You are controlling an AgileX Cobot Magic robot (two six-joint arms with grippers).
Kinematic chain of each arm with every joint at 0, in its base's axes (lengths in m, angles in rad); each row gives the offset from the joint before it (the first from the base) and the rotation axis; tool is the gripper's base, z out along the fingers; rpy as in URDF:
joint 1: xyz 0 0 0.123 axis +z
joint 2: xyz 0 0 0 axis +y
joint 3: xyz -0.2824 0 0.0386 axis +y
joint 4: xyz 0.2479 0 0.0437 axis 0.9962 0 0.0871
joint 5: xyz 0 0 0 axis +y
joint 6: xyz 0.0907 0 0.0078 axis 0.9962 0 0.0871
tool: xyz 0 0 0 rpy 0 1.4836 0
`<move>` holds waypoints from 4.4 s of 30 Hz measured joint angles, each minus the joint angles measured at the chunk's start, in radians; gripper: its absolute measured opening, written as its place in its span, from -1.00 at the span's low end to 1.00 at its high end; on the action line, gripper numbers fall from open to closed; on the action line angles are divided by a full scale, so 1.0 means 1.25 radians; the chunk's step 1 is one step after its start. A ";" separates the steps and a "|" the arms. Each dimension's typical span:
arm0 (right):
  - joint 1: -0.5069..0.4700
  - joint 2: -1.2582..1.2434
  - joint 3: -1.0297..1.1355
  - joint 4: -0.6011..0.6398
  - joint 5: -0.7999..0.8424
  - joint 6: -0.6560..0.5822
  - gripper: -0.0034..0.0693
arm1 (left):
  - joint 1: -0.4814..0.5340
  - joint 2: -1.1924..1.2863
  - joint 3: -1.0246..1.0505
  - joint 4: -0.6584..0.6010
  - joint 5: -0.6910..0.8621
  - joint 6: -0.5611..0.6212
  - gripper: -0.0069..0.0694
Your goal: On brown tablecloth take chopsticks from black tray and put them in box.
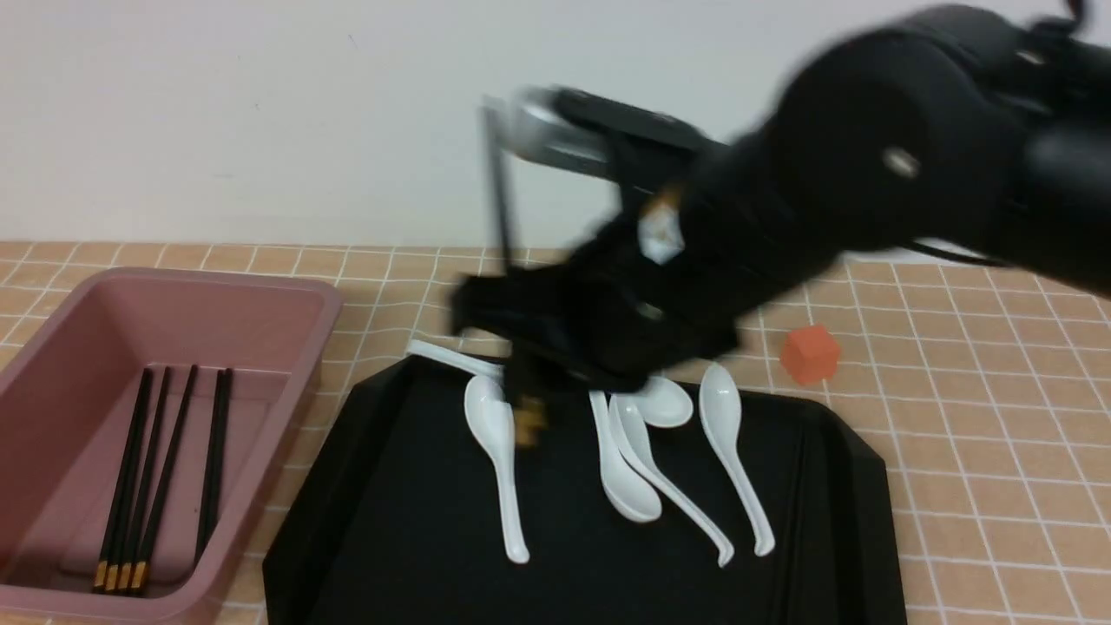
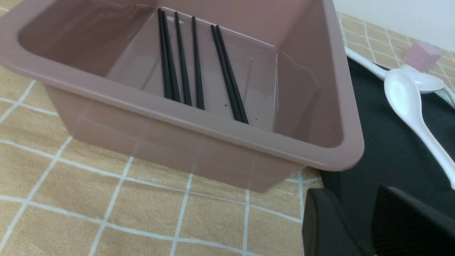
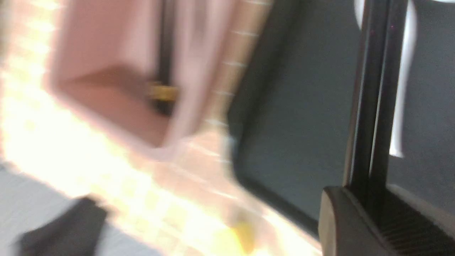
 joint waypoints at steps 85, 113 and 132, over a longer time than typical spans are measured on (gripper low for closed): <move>-0.071 -1.172 0.950 -0.323 -0.415 -0.180 -0.90 | 0.000 0.000 0.000 0.001 0.000 0.000 -0.19; -0.391 -1.278 1.172 -0.302 -0.434 -0.287 -0.84 | 0.000 0.000 0.000 0.001 0.000 0.000 -0.19; -0.672 -1.333 1.253 -0.279 -0.367 -0.288 -0.79 | 0.000 0.000 0.000 0.001 0.001 0.000 -0.19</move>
